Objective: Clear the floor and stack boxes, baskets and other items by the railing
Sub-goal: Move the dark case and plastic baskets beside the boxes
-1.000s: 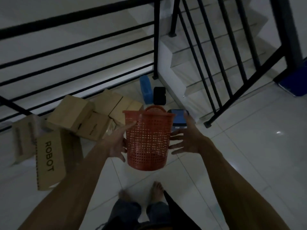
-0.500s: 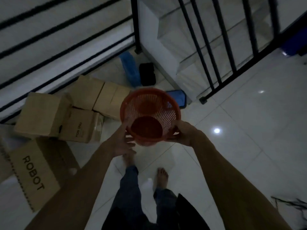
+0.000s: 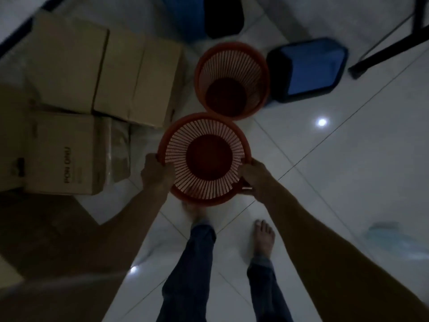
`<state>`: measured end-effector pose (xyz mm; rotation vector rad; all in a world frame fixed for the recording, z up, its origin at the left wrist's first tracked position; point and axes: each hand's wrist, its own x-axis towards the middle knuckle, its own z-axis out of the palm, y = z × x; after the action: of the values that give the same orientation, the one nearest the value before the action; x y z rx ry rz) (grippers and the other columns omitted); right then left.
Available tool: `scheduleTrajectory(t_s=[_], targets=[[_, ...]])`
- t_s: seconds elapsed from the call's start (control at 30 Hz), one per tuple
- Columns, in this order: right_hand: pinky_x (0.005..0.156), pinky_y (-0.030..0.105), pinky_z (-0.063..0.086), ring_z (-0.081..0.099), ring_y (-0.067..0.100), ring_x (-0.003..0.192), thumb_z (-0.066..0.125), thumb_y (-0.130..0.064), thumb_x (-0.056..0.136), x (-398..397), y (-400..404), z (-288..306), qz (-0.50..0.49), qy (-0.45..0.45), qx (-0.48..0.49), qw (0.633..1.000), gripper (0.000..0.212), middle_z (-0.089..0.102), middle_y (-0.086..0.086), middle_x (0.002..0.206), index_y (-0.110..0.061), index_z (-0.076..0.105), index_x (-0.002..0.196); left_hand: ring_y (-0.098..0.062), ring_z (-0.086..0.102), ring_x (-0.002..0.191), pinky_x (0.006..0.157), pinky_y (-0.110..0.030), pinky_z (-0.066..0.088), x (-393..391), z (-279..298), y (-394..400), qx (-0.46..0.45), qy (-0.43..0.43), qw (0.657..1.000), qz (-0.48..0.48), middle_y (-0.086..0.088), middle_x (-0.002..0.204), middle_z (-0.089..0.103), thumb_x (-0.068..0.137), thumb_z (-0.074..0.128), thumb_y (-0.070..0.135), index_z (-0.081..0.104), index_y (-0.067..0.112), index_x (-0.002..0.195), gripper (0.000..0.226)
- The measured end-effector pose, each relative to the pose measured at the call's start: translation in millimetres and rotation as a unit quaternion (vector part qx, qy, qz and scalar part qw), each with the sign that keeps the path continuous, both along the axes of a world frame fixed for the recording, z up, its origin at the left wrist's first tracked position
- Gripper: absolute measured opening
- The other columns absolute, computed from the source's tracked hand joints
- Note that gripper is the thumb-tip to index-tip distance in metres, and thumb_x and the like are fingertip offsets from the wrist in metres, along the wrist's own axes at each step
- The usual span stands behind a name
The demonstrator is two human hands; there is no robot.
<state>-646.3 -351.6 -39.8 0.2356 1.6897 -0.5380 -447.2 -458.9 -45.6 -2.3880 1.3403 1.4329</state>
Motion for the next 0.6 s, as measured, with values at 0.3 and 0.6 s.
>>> scheduleTrajectory(t_s=[0.3,0.6], targets=[[0.083,0.04,0.059,0.066,0.029,0.1,0.05,-0.023,0.098,17,-43,-86,0.116,0.172,0.024,0.978,0.035,0.064,0.011,0.114,-0.009,0.052,0.13,-0.03,0.04,0.139,0.115,-0.036,0.035,4,-48,-41,0.185,0.058,0.951,-0.241,-0.009,0.157,0.036,0.064,0.049,0.055,0.019,0.024,0.159,0.104],[0.053,0.019,0.035,0.053,0.022,0.104,0.055,-0.021,0.098,3,-40,-24,0.194,0.172,0.038,0.965,0.051,0.055,0.013,0.132,-0.008,0.04,0.144,-0.019,0.053,0.096,0.074,-0.028,0.043,0,-4,-49,0.159,-0.004,0.932,-0.326,0.001,0.1,0.056,0.097,0.052,0.04,0.057,0.019,0.104,0.024]])
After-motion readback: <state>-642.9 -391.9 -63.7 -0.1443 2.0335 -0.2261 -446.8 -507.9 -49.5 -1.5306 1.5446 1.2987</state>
